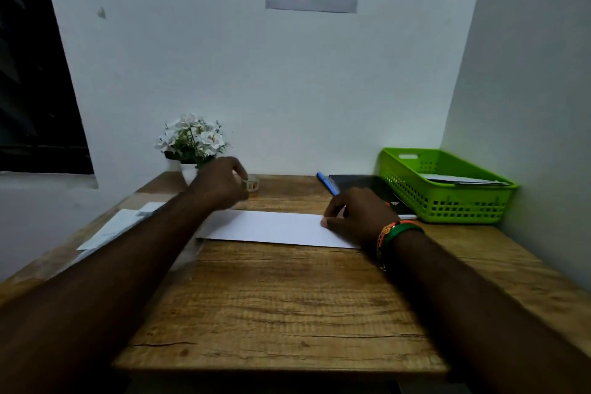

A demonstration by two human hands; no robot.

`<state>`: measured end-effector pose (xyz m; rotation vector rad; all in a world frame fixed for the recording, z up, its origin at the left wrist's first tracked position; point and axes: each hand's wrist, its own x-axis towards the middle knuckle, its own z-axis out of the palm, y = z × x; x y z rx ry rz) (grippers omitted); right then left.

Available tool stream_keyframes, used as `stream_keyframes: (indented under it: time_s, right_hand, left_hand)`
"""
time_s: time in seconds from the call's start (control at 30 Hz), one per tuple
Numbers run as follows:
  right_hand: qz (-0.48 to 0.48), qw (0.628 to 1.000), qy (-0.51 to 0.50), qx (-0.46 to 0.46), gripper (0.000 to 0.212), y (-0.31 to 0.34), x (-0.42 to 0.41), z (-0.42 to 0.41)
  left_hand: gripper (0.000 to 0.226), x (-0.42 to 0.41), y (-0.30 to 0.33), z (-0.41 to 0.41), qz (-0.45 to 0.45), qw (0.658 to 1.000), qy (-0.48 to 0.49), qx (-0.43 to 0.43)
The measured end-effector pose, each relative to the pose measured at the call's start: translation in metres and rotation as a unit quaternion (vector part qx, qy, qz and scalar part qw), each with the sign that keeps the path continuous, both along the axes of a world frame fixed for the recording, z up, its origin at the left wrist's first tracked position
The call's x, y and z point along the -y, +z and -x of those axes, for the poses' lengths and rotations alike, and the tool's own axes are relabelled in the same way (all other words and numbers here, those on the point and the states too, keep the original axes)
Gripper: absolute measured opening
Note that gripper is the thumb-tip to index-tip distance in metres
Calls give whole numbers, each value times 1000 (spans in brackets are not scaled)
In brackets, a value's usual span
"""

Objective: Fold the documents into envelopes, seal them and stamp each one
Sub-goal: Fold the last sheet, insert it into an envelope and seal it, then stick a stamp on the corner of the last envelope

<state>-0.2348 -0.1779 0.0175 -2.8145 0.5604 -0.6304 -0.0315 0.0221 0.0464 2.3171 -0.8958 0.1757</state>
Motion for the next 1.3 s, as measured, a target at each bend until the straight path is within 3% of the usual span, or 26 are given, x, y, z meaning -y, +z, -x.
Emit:
stream_keyframes:
  time_s: [0.17, 0.33, 0.43, 0.53, 0.67, 0.77, 1.03, 1.2, 1.3]
  right_hand:
    - [-41, 999, 21, 0, 15, -5, 3, -6]
    - [-30, 999, 41, -2, 14, -5, 1, -12]
    - [-24, 999, 34, 21, 14, -4, 2, -13]
    - [-43, 993, 46, 96, 12, -4, 2, -16]
    - [-258, 935, 61, 235, 18, -2, -8, -15]
    - [-414, 874, 114, 226, 21, 3, -15, -9]
    - [-397, 875, 161, 227, 26, 4, -27, -7]
    - [-466, 841, 139, 239, 29, 6, -25, -7]
    - [-458, 846, 135, 238, 26, 5, -25, -7]
  left_hand:
    - [47, 48, -21, -43, -81, 992, -37, 85]
    - [37, 62, -40, -60, -113, 990, -36, 76]
    - [20, 62, -37, -47, -39, 996, -49, 62]
    - [22, 58, -24, -13, 78, 988, -128, -28]
    - [55, 38, -7, 50, 156, 932, -270, -185]
    - [71, 25, -13, 73, 208, 903, -299, -228]
    - [81, 22, -19, 73, 241, 889, -306, -240]
    - [80, 22, -20, 74, 248, 886, -317, -232]
    - [79, 21, -20, 74, 240, 882, -333, -233]
